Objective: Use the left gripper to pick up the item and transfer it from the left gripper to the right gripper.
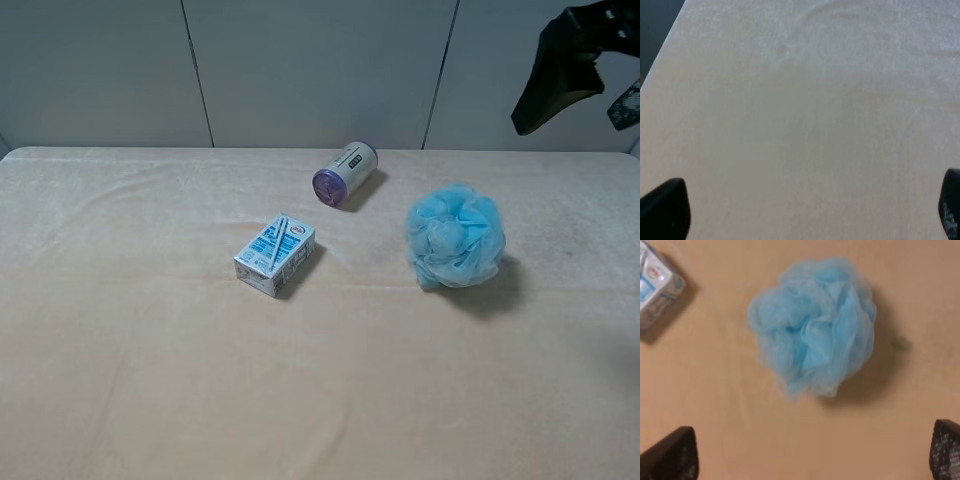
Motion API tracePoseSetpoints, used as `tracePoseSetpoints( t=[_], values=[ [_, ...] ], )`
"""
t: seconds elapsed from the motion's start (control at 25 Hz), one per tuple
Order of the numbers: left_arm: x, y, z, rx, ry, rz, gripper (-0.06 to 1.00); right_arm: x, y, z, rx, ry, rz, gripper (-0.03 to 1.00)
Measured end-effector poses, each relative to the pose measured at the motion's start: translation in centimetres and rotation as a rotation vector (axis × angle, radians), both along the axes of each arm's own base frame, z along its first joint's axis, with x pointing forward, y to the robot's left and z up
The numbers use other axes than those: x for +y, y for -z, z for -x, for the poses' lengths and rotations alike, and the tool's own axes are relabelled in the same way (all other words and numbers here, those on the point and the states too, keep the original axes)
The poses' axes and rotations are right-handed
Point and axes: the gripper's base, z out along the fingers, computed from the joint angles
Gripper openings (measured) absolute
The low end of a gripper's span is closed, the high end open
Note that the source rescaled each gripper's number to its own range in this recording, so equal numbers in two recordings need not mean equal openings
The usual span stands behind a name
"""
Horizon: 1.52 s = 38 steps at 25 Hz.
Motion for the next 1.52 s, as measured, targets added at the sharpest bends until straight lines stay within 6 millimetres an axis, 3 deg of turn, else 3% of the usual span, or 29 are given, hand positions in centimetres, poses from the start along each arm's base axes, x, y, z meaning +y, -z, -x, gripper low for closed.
tracePoseSetpoints(
  t=[0.16,0.44,0.72,1.04,1.52],
  values=[
    [0.0,0.0,0.0,0.000,0.000,0.000,1.00,-1.3,0.4,4.6,-0.033,0.000,-0.009,1.00],
    [0.0,0.0,0.0,0.000,0.000,0.000,1.00,-3.7,4.0,12.9,-0.115,-0.027,-0.008,1.00],
    [0.0,0.0,0.0,0.000,0.000,0.000,1.00,-5.6,7.3,18.4,-0.387,-0.028,-0.028,1.00],
    [0.0,0.0,0.0,0.000,0.000,0.000,1.00,-6.5,9.7,21.3,-0.556,-0.008,-0.079,1.00],
    [0.0,0.0,0.0,0.000,0.000,-0.001,1.00,-6.7,9.8,21.8,-0.589,0.010,-0.096,1.00]
  ],
)
